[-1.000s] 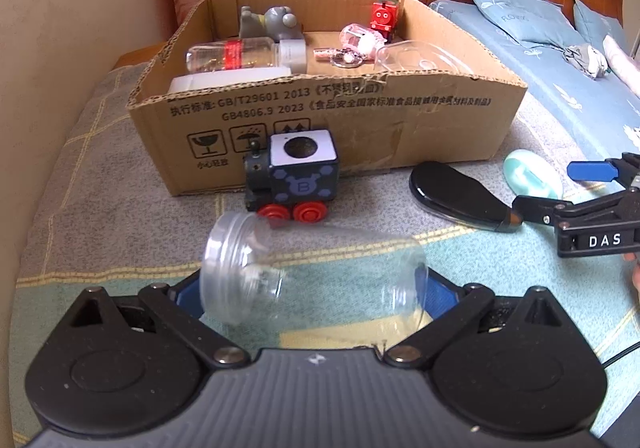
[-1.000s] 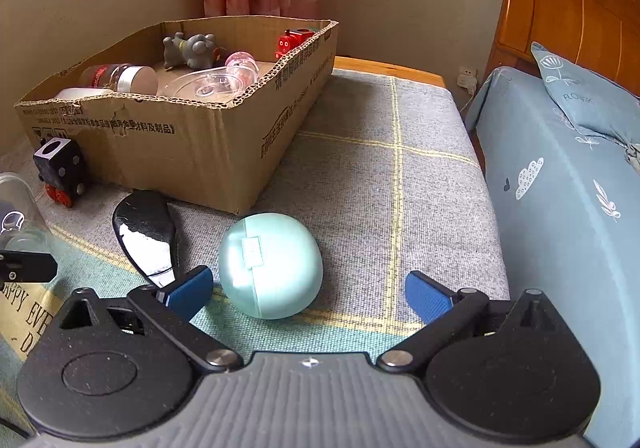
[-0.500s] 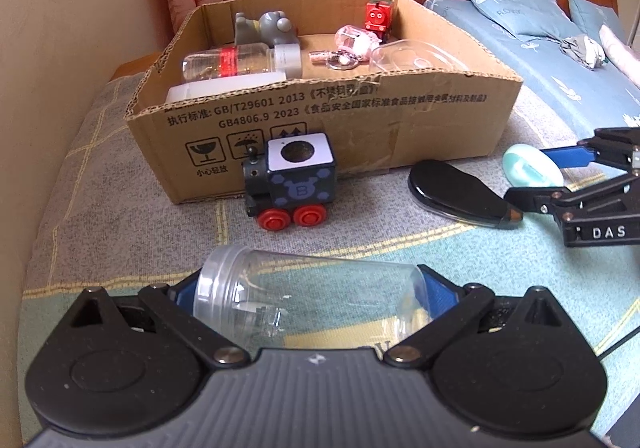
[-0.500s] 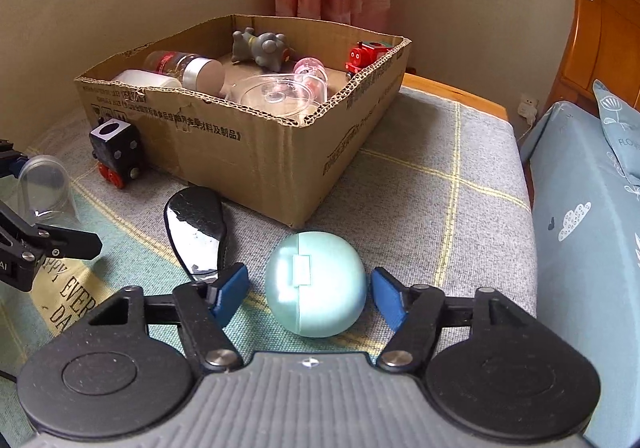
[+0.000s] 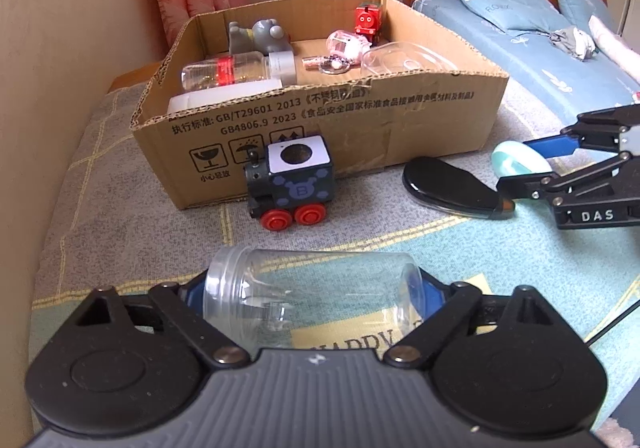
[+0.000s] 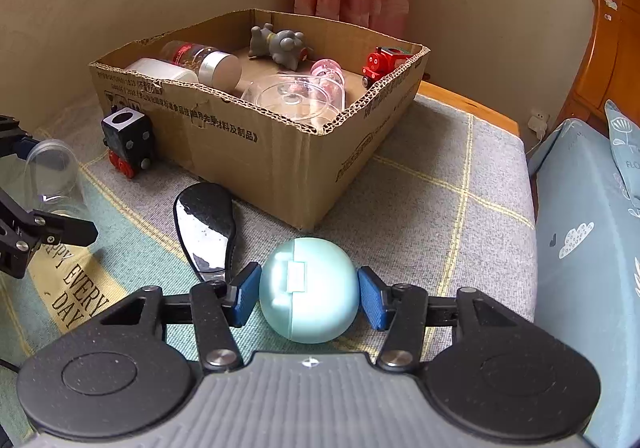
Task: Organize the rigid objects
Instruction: 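Carry the case and jar into the box and open both tools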
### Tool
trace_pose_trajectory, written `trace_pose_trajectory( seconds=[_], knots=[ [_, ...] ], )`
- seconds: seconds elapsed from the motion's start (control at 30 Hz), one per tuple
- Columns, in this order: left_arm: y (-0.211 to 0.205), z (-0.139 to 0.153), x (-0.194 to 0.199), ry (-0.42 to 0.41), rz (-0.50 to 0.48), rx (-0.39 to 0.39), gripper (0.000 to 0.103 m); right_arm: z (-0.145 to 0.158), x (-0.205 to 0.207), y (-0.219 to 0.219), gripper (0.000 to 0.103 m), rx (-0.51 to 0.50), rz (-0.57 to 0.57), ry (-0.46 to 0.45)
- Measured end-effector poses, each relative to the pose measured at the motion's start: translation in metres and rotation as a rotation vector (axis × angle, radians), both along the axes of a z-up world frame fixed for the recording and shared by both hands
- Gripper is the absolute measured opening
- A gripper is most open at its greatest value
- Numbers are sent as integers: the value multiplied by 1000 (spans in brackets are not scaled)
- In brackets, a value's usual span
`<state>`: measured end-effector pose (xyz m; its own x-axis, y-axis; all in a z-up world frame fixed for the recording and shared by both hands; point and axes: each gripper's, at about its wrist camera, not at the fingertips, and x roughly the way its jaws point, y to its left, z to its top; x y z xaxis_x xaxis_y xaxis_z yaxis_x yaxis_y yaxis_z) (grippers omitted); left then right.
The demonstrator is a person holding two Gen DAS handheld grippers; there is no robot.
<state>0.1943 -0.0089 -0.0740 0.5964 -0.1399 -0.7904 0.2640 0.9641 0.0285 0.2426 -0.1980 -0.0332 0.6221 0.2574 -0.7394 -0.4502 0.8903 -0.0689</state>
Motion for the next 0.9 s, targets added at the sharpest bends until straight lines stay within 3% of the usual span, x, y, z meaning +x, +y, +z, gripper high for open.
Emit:
trace_pose_trajectory(
  seconds=[0.4,0.9],
  knots=[
    [-2,28,-9,-18,-76,55,92,13,-13,2,58,-61,62,24],
    [6,77,2,-96,-85,66,92,87,-25,11,58,-6,190,-77]
  ],
)
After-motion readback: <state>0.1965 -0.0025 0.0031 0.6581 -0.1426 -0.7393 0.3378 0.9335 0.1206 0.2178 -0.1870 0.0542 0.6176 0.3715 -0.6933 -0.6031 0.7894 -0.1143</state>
